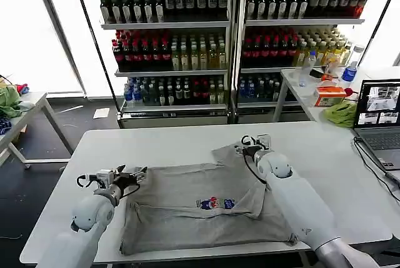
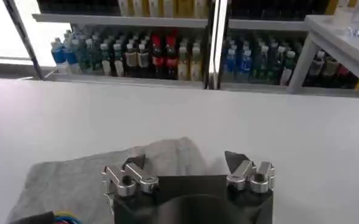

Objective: Fold and organize the clothes.

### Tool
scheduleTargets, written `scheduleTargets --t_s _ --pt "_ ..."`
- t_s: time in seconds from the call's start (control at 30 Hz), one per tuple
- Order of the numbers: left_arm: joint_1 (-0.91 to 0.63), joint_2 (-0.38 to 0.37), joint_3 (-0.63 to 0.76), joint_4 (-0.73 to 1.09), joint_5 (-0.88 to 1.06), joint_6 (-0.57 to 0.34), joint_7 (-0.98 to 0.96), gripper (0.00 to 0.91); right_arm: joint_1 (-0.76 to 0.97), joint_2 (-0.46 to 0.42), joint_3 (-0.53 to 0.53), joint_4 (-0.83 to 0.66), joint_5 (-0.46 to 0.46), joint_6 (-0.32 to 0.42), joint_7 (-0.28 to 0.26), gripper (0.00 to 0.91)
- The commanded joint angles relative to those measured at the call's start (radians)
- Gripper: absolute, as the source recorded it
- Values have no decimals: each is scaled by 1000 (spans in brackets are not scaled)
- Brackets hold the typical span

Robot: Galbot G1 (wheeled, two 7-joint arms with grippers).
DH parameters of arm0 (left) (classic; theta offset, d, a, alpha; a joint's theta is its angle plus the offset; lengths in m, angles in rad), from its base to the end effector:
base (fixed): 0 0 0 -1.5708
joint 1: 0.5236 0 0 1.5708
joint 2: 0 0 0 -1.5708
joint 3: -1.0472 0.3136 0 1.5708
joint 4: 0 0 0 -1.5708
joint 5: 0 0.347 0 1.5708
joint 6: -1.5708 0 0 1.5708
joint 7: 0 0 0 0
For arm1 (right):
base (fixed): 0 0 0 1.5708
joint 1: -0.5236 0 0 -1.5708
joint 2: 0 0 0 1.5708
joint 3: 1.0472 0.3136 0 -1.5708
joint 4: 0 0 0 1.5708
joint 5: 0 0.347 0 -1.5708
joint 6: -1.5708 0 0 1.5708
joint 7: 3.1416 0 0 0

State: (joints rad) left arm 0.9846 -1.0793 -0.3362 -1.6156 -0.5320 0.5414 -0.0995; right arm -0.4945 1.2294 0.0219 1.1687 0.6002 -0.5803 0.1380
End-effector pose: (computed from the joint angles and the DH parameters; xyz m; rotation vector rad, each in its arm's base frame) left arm 0.3583 0.0837 -0.2714 -0.1273 -2.6100 -0.0521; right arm 0.4876 -0.0058 -0.2572 0.2204 -2.5329 0.0738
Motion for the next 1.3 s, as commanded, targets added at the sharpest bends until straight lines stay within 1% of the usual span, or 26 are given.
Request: scheduleTargets --t_s 0.03,0.1,0.13,0.17,0.2,0.23,0.27,0.3,0.33,0.37,0.47,1.0,1.3 --pt "7 1 2 5 -10 6 -2 685 -2 3 1 -3 -1 0 0 907" --pt "13 1 2 1 -9 8 -3 524 -7 5 4 -1 -2 0 -1 907" --pt "17 1 2 0 -9 9 -3 474 -10 5 4 1 -2 0 -2 907" --pt "22 1 1 -2 -8 10 -4 403 -16 5 4 4 -3 0 -3 897" --pt "24 0 1 -3 -8 11 -4 393 -16 5 4 5 -3 0 -3 877" --pt "27 1 0 -4 -8 11 -3 373 -22 5 4 8 -5 0 -4 786" --pt "33 0 0 -5 -7 11 -4 333 -27 4 1 10 -7 0 -6 544" --pt "36 0 1 -5 -5 11 -3 242 -29 3 -2 10 -9 1 -7 282" --pt "39 -1 1 -5 -3 10 -3 181 -34 3 -4 13 -11 1 -6 191" --pt "44 -3 1 -8 0 11 -2 40 -40 2 -4 20 -10 0 -4 10" --pt "53 -4 2 -17 0 10 -2 0 -51 -1 -2 31 -9 1 -5 0" --pt "58 -9 19 -35 6 -4 8 0 -100 -22 21 90 -5 2 -4 0" --pt "56 -7 13 -74 6 -28 20 0 -117 -28 49 160 -4 2 -12 0"
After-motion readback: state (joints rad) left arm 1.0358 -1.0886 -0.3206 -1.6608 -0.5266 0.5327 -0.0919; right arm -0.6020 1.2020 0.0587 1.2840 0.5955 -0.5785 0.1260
